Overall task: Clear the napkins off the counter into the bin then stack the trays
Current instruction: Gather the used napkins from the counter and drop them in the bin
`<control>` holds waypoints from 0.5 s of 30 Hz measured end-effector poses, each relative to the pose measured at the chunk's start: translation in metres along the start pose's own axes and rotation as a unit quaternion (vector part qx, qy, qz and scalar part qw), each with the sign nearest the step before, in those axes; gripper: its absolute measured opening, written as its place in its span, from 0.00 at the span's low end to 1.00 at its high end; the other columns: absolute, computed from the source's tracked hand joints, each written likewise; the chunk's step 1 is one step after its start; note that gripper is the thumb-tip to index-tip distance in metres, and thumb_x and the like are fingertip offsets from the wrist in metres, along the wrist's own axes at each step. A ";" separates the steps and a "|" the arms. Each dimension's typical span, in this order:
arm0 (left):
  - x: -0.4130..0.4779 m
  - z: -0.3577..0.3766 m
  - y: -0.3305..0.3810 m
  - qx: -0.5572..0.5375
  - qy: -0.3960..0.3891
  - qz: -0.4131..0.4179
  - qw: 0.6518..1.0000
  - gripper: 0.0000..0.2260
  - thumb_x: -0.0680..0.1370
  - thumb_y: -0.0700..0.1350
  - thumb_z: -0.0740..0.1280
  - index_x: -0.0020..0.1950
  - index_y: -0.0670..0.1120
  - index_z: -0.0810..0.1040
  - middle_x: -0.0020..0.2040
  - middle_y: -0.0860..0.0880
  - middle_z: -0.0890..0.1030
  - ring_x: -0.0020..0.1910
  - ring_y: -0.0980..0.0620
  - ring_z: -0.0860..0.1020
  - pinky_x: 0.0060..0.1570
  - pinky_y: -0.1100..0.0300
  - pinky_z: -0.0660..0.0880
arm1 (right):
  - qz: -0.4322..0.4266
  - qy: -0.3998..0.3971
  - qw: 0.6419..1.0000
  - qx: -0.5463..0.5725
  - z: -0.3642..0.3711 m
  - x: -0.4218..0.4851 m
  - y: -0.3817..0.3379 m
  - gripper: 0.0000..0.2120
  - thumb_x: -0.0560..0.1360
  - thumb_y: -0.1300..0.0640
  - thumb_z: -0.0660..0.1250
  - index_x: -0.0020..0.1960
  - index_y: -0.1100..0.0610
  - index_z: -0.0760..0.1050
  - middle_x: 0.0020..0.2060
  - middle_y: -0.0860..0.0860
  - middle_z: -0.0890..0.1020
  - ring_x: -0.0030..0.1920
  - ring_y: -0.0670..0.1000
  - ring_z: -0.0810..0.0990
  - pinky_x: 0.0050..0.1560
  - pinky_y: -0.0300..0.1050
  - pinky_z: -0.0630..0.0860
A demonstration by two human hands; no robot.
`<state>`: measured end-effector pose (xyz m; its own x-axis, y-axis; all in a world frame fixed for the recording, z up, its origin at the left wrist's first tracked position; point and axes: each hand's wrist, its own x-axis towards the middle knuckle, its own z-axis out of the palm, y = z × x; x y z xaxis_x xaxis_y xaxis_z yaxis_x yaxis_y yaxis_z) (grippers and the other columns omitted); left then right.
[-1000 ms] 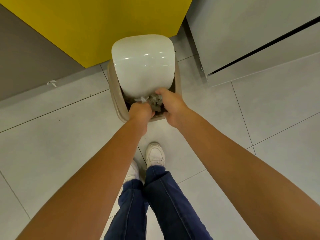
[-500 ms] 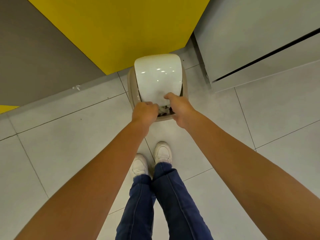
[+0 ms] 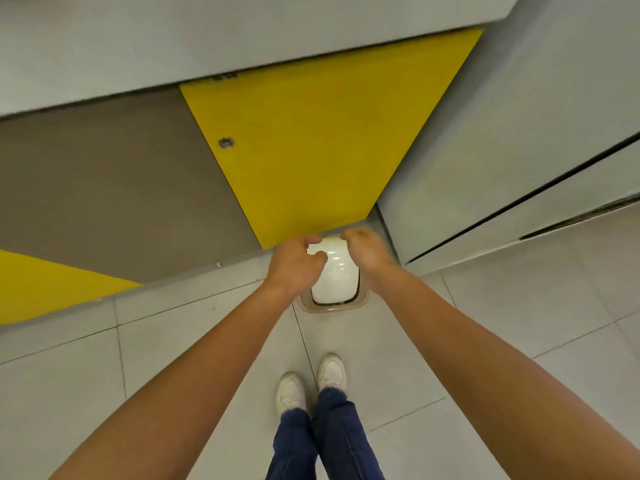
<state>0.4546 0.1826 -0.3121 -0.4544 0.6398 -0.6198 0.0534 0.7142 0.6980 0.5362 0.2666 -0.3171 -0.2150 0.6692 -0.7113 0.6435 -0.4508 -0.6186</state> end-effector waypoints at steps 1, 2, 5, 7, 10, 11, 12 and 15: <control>-0.012 -0.012 0.014 0.007 0.007 0.020 1.000 0.16 0.78 0.42 0.63 0.66 0.47 0.72 0.67 0.49 0.72 0.61 0.50 0.73 0.55 0.62 0.68 | -0.027 0.006 1.000 -0.003 -0.004 -0.012 -0.013 0.09 0.78 0.59 0.56 0.39 0.55 0.69 0.36 0.51 0.69 0.38 0.50 0.66 0.37 0.43 0.62; -0.025 -0.025 0.028 0.015 0.016 0.037 0.999 0.17 0.78 0.41 0.62 0.66 0.47 0.71 0.67 0.49 0.72 0.58 0.50 0.74 0.53 0.62 0.69 | -0.052 0.013 0.999 -0.007 -0.009 -0.026 -0.028 0.11 0.78 0.59 0.56 0.37 0.54 0.68 0.35 0.50 0.68 0.38 0.51 0.65 0.35 0.44 0.61; -0.060 -0.060 0.063 0.039 0.044 0.088 0.994 0.17 0.77 0.41 0.62 0.66 0.48 0.72 0.67 0.49 0.72 0.54 0.50 0.75 0.47 0.64 0.68 | -0.116 0.033 0.992 -0.026 -0.021 -0.066 -0.070 0.11 0.79 0.57 0.58 0.56 0.58 0.75 0.48 0.53 0.76 0.48 0.53 0.72 0.45 0.43 0.66; -0.082 -0.079 0.084 0.058 0.061 0.123 0.989 0.16 0.77 0.42 0.62 0.66 0.49 0.72 0.66 0.50 0.73 0.50 0.51 0.75 0.44 0.64 0.67 | -0.159 0.055 0.985 -0.044 -0.029 -0.091 -0.095 0.14 0.79 0.56 0.58 0.62 0.60 0.73 0.55 0.55 0.78 0.54 0.54 0.75 0.48 0.42 0.67; -0.112 -0.107 0.117 0.084 0.078 0.166 0.979 0.16 0.77 0.42 0.63 0.65 0.50 0.72 0.60 0.49 0.76 0.44 0.51 0.75 0.38 0.62 0.69 | -0.223 0.078 0.971 -0.025 -0.038 -0.122 -0.133 0.13 0.79 0.57 0.59 0.59 0.60 0.75 0.57 0.55 0.79 0.53 0.52 0.75 0.46 0.40 0.66; -0.121 -0.115 0.128 0.089 0.086 0.180 0.976 0.16 0.77 0.42 0.63 0.65 0.49 0.72 0.59 0.48 0.77 0.44 0.51 0.75 0.37 0.61 0.69 | -0.240 0.086 0.967 -0.019 -0.041 -0.132 -0.146 0.12 0.79 0.57 0.59 0.58 0.60 0.75 0.56 0.55 0.80 0.52 0.52 0.75 0.46 0.40 0.66; -0.132 -0.126 0.139 0.092 0.098 0.196 0.971 0.16 0.77 0.42 0.63 0.65 0.49 0.72 0.59 0.48 0.78 0.44 0.51 0.74 0.37 0.61 0.69 | -0.258 0.095 0.961 -0.017 -0.044 -0.143 -0.161 0.12 0.78 0.56 0.60 0.57 0.61 0.76 0.55 0.55 0.80 0.52 0.52 0.76 0.46 0.40 0.66; -0.153 -0.153 0.165 0.102 0.126 0.229 0.960 0.17 0.77 0.43 0.64 0.66 0.50 0.72 0.62 0.49 0.76 0.48 0.51 0.76 0.45 0.62 0.71 | -0.298 0.099 0.949 -0.003 -0.052 -0.169 -0.197 0.12 0.78 0.54 0.60 0.55 0.60 0.75 0.51 0.53 0.79 0.51 0.52 0.75 0.48 0.42 0.67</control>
<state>0.3973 0.1590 -0.0468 -0.5405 0.8296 -0.1397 0.4604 0.4306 0.7762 0.4842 0.2734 -0.0577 -0.4005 0.9025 -0.1585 0.4557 0.0461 -0.8889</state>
